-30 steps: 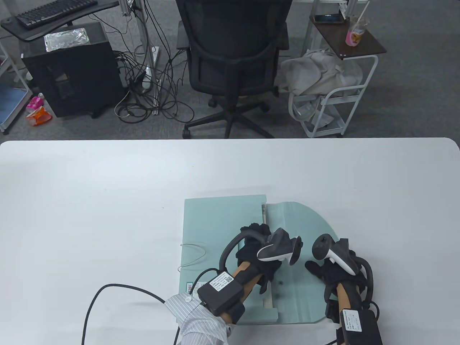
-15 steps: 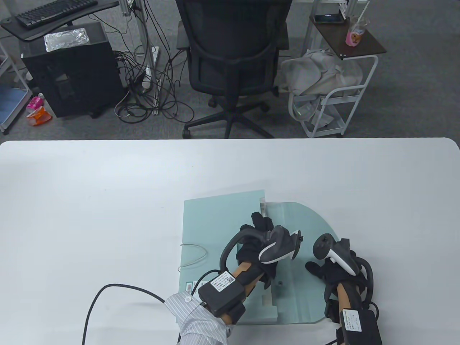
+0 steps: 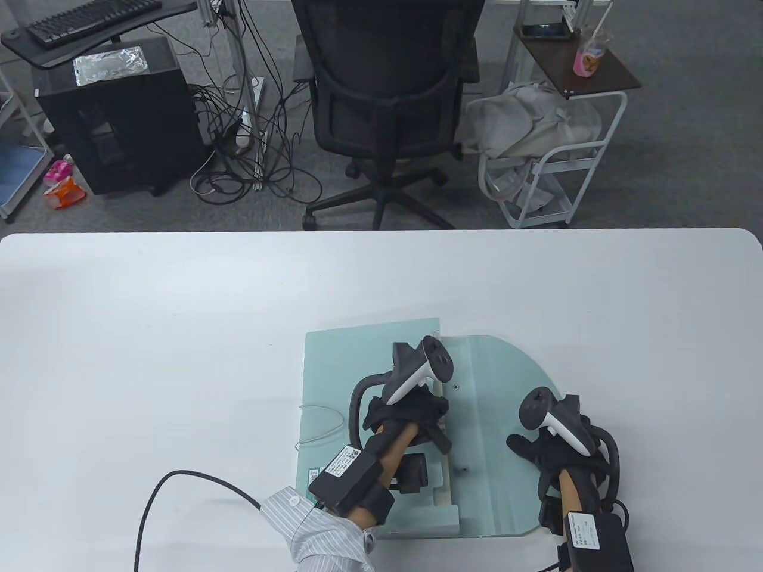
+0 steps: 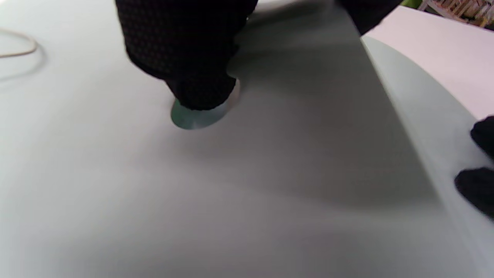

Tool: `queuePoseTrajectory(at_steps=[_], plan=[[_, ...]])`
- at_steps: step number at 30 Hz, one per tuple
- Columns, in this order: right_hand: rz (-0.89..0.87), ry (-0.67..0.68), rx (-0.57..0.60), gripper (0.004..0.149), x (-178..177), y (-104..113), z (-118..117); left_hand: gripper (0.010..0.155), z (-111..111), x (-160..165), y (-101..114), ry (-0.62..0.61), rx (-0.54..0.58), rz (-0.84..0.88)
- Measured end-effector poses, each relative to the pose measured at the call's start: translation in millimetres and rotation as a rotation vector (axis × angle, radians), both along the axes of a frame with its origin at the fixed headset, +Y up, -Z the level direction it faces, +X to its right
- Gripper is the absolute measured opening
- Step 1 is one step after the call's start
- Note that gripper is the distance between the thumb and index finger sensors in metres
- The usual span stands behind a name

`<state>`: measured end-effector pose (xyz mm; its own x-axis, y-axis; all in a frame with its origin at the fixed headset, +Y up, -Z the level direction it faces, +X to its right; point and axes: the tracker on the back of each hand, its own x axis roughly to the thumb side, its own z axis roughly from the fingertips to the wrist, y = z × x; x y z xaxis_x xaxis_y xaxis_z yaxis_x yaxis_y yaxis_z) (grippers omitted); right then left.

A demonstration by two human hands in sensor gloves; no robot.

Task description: Pull documents from accordion folder and sort

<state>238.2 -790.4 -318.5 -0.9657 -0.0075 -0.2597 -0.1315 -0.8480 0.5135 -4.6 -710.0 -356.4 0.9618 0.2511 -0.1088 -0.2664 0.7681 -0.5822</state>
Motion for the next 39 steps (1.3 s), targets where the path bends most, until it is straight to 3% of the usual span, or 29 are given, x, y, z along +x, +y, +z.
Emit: queuePoseTrajectory(at_steps=[10,19,27,33,39], plan=[[0.001,-0.001,-0.001,0.088,0,0,0,0.088,0,-34,6,0.105,-0.105,0.284],[0.009,-0.005,-0.004,0.088,0,1,1,0.087,21,-86,51,0.133,0.045,0.541],[0.040,0.000,-0.017,0.088,0,2,1,0.092,40,-165,80,0.198,0.146,0.748],[0.057,-0.002,-0.023,0.088,0,2,2,0.086,51,-210,69,0.218,0.162,0.900],[0.084,0.003,-0.046,0.089,-1,4,0,0.078,57,-247,48,0.266,0.280,1.026]])
